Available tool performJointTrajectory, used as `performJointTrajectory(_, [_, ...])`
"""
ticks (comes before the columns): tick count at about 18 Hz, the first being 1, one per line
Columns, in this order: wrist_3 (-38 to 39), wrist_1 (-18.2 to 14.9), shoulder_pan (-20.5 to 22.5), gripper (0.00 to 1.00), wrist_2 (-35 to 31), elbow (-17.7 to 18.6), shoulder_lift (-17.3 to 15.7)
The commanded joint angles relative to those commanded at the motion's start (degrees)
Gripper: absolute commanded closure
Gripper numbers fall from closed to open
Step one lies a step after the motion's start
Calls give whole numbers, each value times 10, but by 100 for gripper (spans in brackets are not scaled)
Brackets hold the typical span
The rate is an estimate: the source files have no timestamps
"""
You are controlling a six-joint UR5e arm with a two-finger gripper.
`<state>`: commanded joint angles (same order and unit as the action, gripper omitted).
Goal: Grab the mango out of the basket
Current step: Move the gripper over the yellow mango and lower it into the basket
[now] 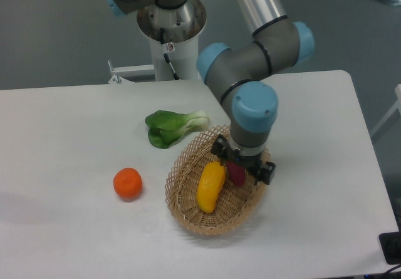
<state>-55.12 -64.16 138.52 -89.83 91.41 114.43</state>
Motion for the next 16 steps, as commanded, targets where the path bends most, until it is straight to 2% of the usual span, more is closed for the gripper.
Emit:
performJointTrajectory(4, [41,0,-18,0,0,-2,18])
performJointTrajectory(10, [104,8,-33,0,-1,-25,52])
performJointTrajectory(16, [135,8,-55,0,-3,-26,63])
